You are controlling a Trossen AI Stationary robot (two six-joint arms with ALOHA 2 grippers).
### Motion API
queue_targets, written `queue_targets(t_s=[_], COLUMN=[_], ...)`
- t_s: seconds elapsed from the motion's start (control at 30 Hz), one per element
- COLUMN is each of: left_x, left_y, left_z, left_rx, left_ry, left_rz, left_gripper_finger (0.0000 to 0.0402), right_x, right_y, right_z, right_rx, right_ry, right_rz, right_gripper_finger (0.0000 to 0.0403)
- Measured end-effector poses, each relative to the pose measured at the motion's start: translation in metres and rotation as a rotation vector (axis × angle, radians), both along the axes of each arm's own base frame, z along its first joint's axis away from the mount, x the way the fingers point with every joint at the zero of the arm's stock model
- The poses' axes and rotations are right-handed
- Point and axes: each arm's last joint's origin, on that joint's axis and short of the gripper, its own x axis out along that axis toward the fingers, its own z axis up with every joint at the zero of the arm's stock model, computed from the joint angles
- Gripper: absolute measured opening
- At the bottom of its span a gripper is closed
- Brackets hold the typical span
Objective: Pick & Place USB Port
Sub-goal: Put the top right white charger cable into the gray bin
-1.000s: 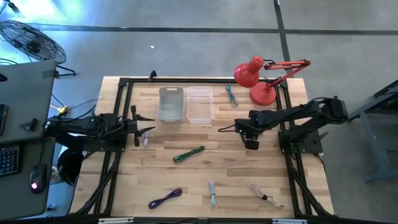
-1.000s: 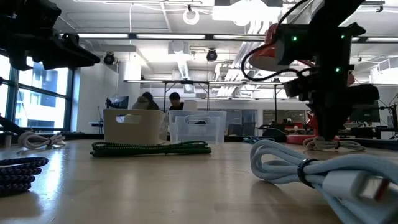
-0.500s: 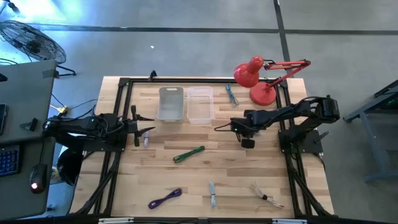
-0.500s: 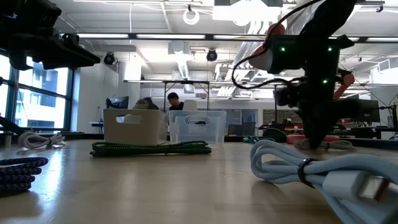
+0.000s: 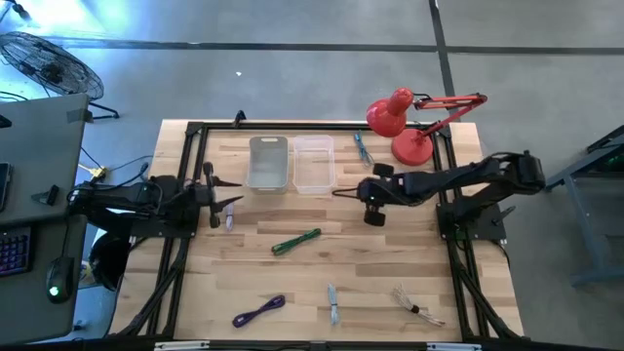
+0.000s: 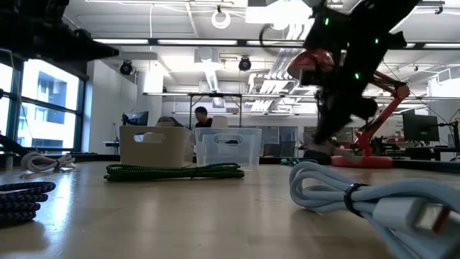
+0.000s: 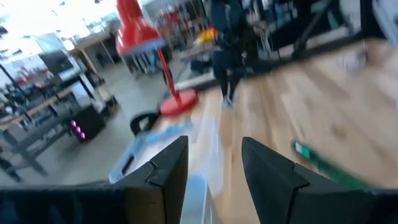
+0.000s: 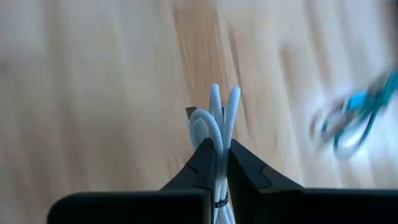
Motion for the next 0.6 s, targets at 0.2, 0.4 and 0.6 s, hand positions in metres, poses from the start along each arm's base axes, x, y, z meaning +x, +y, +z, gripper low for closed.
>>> queue_targets(t_s=[0.2,0.4,0.6], left_x=[0.003,0.016,0.036], left_y=[-0.002,-0.005,-0.01], left_z=[0.011,0.019,0.027], left_rx=[-0.016,0.009,0.083], left_ry=[-0.108,-0.162,-0.195], left_rz=[-0.064,-0.133,-0.225], left_gripper_finger=[0.0147,0.0147,0.0147], right_x=[0.01,0.016,0.019], right_y=[0.019,0.034,0.041], right_z=[0.036,0.057,0.063], right_rx=[-0.071,-0.129,-0.127], right_ry=[-0.279,-0.445,-0.513], right_rz=[0.156,0.304,0.38], right_gripper_finger=[0.0011,0.0011,0.0011])
